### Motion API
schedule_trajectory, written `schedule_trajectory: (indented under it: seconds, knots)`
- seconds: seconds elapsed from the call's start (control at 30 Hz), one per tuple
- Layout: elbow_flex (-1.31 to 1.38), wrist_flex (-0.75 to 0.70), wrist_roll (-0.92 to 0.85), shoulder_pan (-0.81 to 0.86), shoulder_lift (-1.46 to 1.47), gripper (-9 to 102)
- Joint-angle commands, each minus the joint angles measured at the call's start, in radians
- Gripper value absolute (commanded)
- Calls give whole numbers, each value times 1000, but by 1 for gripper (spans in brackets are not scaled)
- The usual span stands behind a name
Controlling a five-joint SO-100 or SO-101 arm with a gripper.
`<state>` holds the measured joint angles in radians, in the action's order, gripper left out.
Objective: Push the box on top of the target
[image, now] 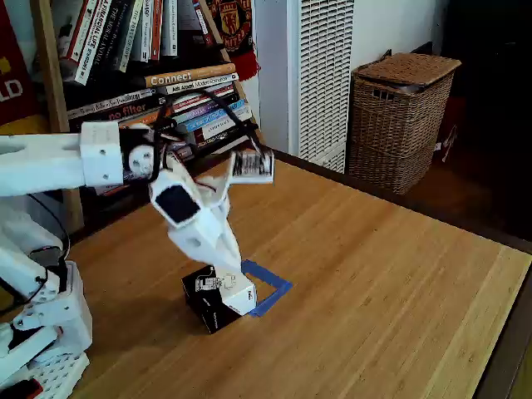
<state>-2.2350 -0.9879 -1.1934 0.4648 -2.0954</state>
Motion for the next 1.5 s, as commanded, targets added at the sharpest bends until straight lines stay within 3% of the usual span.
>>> schedule_trajectory:
  seconds: [0.0,0.27,1.0,1.47]
  knots:
    - [6,-29,-49,-12,-20,0]
    - [66,-104,-232,-54,6,0]
    - [-35,-348,-350,-98,25,0]
    - [-15,-304,-430,-63,84,0]
